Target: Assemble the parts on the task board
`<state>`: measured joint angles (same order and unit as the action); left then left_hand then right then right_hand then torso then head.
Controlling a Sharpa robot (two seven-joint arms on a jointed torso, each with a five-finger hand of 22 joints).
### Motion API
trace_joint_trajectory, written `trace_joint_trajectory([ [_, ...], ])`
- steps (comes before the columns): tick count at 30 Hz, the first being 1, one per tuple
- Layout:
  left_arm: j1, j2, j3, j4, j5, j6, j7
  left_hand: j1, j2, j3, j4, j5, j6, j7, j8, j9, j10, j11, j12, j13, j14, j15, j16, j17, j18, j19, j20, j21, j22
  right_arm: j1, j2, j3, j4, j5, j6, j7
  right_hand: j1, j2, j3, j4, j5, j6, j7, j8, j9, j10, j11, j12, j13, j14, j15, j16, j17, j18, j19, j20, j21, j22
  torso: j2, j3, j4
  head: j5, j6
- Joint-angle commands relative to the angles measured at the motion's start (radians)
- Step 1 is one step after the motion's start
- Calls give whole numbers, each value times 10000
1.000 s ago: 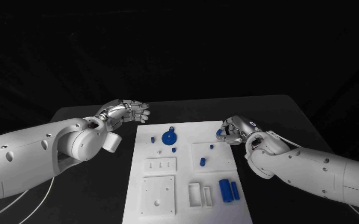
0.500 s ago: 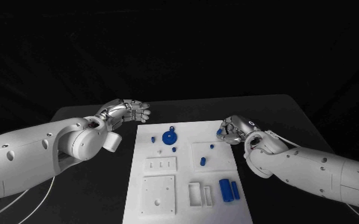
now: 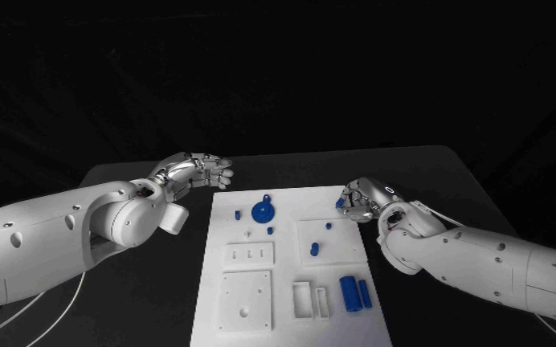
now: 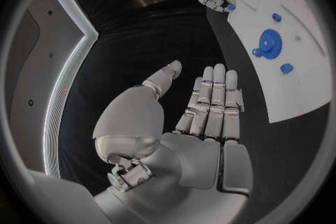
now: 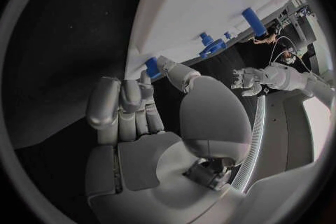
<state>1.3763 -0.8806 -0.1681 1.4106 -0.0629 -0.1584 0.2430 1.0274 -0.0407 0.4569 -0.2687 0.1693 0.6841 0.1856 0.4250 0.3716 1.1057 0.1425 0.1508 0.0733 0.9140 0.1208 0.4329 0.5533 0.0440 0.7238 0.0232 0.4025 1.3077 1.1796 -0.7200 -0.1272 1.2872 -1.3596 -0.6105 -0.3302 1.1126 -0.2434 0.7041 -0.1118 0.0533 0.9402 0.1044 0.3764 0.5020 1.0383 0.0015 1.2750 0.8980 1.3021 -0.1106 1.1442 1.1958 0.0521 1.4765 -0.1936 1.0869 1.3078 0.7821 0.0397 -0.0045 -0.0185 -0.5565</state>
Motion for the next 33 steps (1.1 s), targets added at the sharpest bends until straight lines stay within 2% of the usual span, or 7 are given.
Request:
trace_joint_trajectory([
  [1,5,-4,6,30,-57,178,36,-75,9,35,-52,59,-41,262,-52,11,-11,41,-46,-10,24,23,-43,16,156,-85,-2,41,138,-9,18,4,-24,-90,-78,85,76,20,94,-1,-41,100,1,29,18,9,-93,-64,19,10,-57,-65,15,1952,266,-205,24,89,0,7,-4,8,-5],
  [7,5,-4,6,26,-113,175,16,-74,7,37,-55,58,-44,262,-53,11,-12,41,-47,-10,23,23,-45,17,156,-86,-3,41,139,-9,36,4,-57,-89,-28,84,52,14,168,-12,-41,83,6,8,37,11,-89,-88,34,11,-53,-77,26,1955,259,-202,19,92,8,6,1,69,-26],
  [10,5,6,6,23,-113,185,15,-73,6,38,-56,58,-44,263,-54,11,-13,41,-48,-10,23,23,-45,17,156,-86,-3,41,139,-10,55,4,-81,-80,22,116,-4,-70,248,-3,-44,-13,31,-61,43,0,-65,-120,55,13,-35,-94,40,1973,249,-193,-20,77,5,2,2,67,-23],
  [20,5,23,6,0,-113,178,17,-69,3,41,-61,57,-50,264,-56,10,-15,42,-50,-10,21,23,-47,18,157,-88,-3,41,139,-10,46,5,-88,54,194,321,73,-219,541,-134,-35,-609,225,-454,-16,-40,114,-186,161,37,129,-145,96,2009,237,-70,-117,46,-5,4,-4,48,-53],
  [24,5,18,6,6,-113,179,17,-68,1,42,-64,57,-54,265,-58,10,-16,42,-51,-10,21,23,-47,19,157,-88,-3,41,139,-10,43,5,-92,93,280,377,6,-357,511,-179,-14,-755,296,-571,-49,-58,182,-205,203,46,194,-160,119,2025,233,-10,-149,39,-4,8,-6,48,-59],
  [33,5,16,6,5,-113,189,3,-66,-2,44,-67,56,-61,267,-62,9,-18,43,-53,-11,20,23,-48,20,157,-89,-3,41,139,-10,65,5,-108,196,364,470,-67,-423,388,-259,12,-942,381,-723,-103,-97,266,-232,258,43,274,-189,149,2051,219,66,-212,23,-2,15,-8,54,-65],
])
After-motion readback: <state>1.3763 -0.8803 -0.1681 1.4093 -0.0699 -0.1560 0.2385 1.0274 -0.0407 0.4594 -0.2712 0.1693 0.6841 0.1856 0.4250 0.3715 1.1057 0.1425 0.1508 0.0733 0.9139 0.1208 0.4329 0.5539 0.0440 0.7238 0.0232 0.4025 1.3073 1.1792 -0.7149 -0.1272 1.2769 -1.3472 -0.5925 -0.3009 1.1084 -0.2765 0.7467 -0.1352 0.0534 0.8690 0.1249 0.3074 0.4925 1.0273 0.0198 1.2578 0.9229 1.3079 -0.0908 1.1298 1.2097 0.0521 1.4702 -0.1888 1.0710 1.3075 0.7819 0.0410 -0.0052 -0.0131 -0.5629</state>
